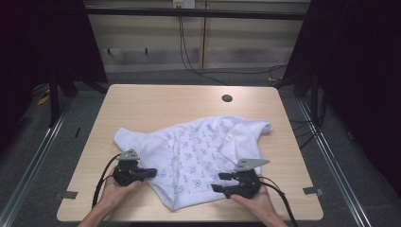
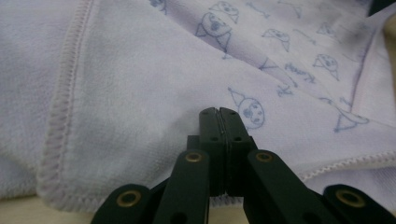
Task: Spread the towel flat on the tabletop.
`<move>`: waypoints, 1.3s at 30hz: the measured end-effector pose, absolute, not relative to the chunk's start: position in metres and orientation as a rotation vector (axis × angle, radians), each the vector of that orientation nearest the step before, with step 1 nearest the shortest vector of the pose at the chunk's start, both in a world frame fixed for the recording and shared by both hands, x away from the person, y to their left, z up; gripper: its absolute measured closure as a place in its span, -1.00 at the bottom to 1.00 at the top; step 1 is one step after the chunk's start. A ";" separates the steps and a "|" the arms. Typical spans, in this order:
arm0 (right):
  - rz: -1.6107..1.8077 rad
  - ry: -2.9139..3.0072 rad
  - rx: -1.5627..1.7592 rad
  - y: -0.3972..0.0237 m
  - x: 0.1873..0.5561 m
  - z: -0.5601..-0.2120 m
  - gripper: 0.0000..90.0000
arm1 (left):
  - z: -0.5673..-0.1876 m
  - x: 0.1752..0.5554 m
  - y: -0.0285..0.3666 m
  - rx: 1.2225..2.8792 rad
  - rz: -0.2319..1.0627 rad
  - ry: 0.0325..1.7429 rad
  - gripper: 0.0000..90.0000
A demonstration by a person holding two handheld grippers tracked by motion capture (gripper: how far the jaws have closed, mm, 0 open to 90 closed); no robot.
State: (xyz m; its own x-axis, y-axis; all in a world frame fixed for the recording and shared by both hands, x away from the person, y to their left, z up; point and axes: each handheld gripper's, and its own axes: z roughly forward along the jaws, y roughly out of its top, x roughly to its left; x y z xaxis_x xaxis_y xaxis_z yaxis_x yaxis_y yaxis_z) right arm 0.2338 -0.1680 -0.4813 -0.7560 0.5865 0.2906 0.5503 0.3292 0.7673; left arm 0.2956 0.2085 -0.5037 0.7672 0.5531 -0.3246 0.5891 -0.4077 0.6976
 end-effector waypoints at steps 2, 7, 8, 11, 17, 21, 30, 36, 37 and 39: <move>1.446 2.598 1.038 -0.143 0.239 -0.486 -0.11 | -0.502 0.282 0.196 2.116 -0.107 0.824 0.98; 1.520 2.681 0.947 -0.109 0.233 -0.487 -0.18 | -0.498 0.267 0.171 2.152 -0.171 0.713 0.87; 1.526 2.708 0.919 -0.103 0.231 -0.488 -0.19 | -0.497 0.267 0.169 2.144 -0.170 0.707 0.84; 1.499 2.763 0.863 -0.089 0.223 -0.493 -0.21 | -0.492 0.270 0.172 2.106 -0.149 0.720 0.72; 1.373 2.780 0.850 -0.082 0.223 -0.503 0.21 | -0.483 0.297 0.221 1.949 -0.014 0.882 0.59; 1.337 2.779 0.875 -0.092 0.233 -0.504 0.82 | -0.488 0.305 0.242 1.917 0.029 0.962 0.62; 1.265 2.682 1.022 -0.162 0.259 -0.501 0.91 | -0.497 0.303 0.225 2.006 0.041 0.927 0.61; 1.229 2.595 1.167 -0.214 0.258 -0.498 0.65 | -0.498 0.275 0.181 2.197 -0.013 0.740 0.85; 1.235 2.563 1.180 -0.217 0.254 -0.495 0.48 | -0.498 0.275 0.181 2.197 -0.013 0.740 0.94; 1.331 2.502 1.177 -0.217 0.247 -0.484 0.32 | -0.499 0.276 0.180 2.195 -0.050 0.738 1.00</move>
